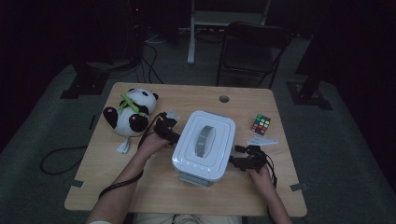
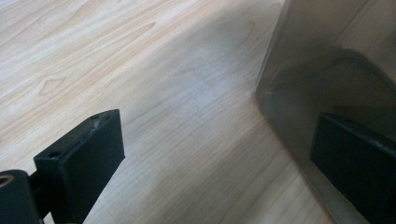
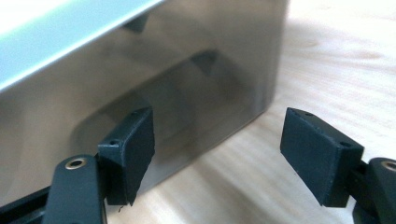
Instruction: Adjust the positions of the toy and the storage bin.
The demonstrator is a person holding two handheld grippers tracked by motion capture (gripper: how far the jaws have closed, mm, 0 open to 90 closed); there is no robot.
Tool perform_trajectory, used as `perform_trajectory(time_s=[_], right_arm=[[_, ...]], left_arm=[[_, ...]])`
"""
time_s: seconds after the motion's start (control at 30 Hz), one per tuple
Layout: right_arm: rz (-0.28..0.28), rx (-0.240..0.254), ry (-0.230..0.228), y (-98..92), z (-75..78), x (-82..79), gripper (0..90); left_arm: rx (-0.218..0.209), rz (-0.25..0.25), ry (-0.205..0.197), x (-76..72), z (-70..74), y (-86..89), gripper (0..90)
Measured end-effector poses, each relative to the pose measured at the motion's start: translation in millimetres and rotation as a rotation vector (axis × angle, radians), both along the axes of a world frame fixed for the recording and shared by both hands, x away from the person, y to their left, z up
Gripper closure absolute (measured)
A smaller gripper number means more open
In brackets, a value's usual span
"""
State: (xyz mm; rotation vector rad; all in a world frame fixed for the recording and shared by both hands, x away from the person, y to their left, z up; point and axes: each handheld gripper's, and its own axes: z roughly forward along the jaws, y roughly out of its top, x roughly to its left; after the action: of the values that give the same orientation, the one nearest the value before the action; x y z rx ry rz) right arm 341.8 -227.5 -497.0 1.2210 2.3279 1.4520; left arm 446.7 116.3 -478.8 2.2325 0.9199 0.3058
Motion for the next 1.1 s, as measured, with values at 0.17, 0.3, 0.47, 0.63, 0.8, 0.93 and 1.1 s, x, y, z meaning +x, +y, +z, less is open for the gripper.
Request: perform_trajectory(time_s=[0.17, 0.3, 0.47, 0.63, 0.8, 0.93, 1.1], right_arm=[[0.014, -0.019, 0.012, 1.6, -2.7, -0.2, 21.7], [0.015, -0.017, -0.004, -0.4, -3.0, 1.5, 14.9], [-0.007, -0.063, -0.045, -1.1, -0.5, 3.6, 12.5], [-0.072, -0.115, -0.070, -6.4, 1.3, 5.1, 11.4], [-0.133, -0.094, -0.090, -17.6, 6.7, 9.9, 11.4], [-0.180, -0.084, -0.117, -27.6, 15.5, 15.4, 11.3], [-0.266, -0.102, -0.146, -40.1, 26.4, 28.8, 11.3]], left_arm=[[-0.002, 0.004, -0.006, 2.3, -0.9, 2.9, 3.5], [-0.024, 0.009, -0.004, 1.6, -2.0, 6.4, 1.9], [-0.010, 0.022, -0.036, -3.6, 3.2, 12.2, 1.9], [-0.012, 0.031, -0.043, -8.0, 5.8, 21.6, 1.9], [-0.013, 0.029, -0.053, -12.6, 2.7, 31.1, 1.9], [-0.009, 0.032, -0.056, -19.5, 1.6, 38.0, 1.9], [0.005, 0.032, -0.065, -33.3, 2.1, 47.3, 1.9]])
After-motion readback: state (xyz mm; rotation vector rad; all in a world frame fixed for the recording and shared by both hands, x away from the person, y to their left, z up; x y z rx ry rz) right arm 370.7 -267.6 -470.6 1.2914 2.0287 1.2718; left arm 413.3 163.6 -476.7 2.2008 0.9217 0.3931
